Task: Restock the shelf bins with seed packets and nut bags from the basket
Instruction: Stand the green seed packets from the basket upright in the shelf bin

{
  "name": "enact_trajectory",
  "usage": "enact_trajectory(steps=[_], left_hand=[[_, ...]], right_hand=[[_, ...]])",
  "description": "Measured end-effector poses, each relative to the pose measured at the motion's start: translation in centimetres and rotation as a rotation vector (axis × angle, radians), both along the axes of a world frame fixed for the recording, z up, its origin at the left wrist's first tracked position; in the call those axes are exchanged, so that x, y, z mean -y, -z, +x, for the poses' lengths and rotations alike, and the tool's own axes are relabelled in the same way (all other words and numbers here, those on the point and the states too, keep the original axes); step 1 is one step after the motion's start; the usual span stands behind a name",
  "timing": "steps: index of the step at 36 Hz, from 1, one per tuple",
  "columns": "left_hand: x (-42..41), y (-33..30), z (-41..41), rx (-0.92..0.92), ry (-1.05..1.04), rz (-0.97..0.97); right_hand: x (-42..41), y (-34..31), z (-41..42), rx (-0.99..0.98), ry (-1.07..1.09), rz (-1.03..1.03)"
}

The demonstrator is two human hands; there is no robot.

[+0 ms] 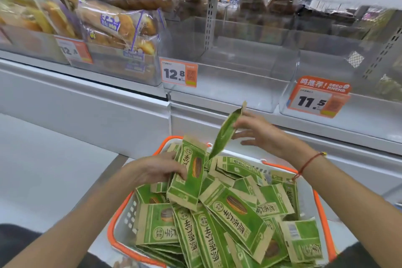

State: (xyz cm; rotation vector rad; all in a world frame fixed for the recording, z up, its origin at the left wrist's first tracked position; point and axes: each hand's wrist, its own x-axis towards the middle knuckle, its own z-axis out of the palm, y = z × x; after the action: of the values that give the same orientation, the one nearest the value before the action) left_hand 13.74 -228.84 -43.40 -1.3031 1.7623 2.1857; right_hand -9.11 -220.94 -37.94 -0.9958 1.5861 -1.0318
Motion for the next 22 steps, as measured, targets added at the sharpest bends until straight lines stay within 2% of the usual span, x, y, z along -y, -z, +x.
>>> enact_trajectory(steps=[3,4,8,10,13,15,18,20,22], left_hand=[[0.2,0.5,0.7,0.130,0.152,-0.021],[0.3,0.9,0.9,0.181,0.181,-0.040],[0.2,2.4,1.4,0.364,0.289,-0.219],[0.2,2.6,1.5,0.384,0.264,-0.288],[0.9,2.7,1.6,0.334,0.141,-0.182],[1.4,2.7,1.9,0.350,0.098,-0.181],[2.1,2.5,2.3,0.341,-0.036,-0.235],[2.7,2.4,2.3,0.269,-0.150,-0.242],[2.9,2.2,2.3,0.120,-0.272,-0.180]], right_hand=[[-0.7,1.9,-1.3,0.323,-0.071,0.162],[-0.9,2.9,-1.7,0.366,-0.081,0.217],[-2.0,5.5,-2.5,0.317,-0.095,0.365],[-2.2,5.8,-3.1,0.325,-0.131,0.392],[-2.1,5.4,-3.8,0.332,-0.168,0.417],[-1.9,5.3,-4.1,0.203,-0.139,0.435],[-1.7,5.3,-4.5,-0.247,-0.228,0.444],[-1.4,4.9,-4.5,-0.424,-0.291,0.415],[-1.2,3.9,-4.0,-0.518,-0.374,0.389]])
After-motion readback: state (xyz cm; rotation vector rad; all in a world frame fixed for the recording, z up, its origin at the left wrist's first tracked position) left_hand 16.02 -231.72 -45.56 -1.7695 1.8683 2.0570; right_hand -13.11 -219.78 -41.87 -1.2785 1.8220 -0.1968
